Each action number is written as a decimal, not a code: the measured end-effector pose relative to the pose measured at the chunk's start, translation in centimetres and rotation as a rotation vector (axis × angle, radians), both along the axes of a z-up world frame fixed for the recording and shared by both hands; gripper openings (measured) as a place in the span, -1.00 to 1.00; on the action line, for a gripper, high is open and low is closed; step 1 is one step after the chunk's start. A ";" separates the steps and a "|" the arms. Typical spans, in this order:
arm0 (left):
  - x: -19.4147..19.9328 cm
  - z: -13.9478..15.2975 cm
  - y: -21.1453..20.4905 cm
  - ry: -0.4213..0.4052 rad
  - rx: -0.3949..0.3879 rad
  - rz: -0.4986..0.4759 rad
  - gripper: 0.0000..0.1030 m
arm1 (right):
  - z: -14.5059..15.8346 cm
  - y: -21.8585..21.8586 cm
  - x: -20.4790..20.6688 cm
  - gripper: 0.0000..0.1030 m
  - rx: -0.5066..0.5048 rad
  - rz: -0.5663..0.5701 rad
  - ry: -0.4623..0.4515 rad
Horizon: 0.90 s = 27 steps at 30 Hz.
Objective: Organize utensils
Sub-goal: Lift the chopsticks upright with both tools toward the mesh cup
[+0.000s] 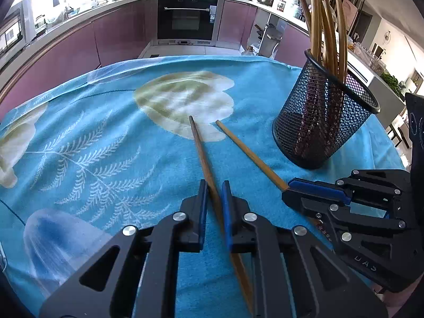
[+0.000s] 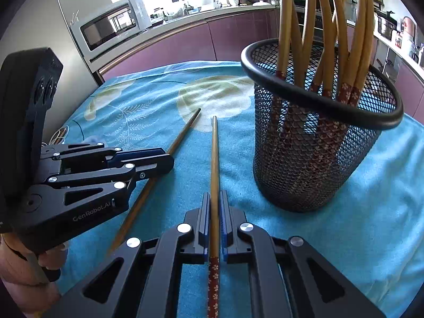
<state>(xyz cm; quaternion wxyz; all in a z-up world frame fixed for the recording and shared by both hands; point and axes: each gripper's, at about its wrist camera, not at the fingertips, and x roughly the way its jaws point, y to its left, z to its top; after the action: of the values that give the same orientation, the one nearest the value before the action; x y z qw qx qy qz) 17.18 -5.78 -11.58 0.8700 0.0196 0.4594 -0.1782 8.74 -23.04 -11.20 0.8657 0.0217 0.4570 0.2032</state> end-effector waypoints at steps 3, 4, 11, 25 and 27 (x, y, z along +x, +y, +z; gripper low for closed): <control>-0.3 -0.1 0.0 0.002 -0.010 0.000 -0.83 | 0.2 -0.5 -0.1 -0.89 0.017 -0.008 -0.005; -0.4 -0.1 0.1 0.003 -0.014 0.003 -0.84 | 0.3 -0.7 -0.2 -0.89 0.026 -0.011 -0.006; -1.3 0.3 0.5 0.003 -0.042 -0.001 -0.86 | 1.4 -1.4 -0.9 -0.89 0.077 0.006 -0.033; -3.7 3.8 1.7 -0.045 -0.122 -0.038 -0.86 | 3.7 -2.6 -3.3 -0.89 0.160 0.035 -0.103; -4.0 4.1 1.7 -0.050 -0.130 -0.040 -0.86 | 3.9 -2.8 -3.5 -0.89 0.167 0.032 -0.110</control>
<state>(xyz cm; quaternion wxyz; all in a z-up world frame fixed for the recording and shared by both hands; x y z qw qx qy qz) 13.16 -4.07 -7.47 0.8770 -0.0236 0.4243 -0.2244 5.27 -25.88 -7.31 0.8813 0.0753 0.3906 0.2552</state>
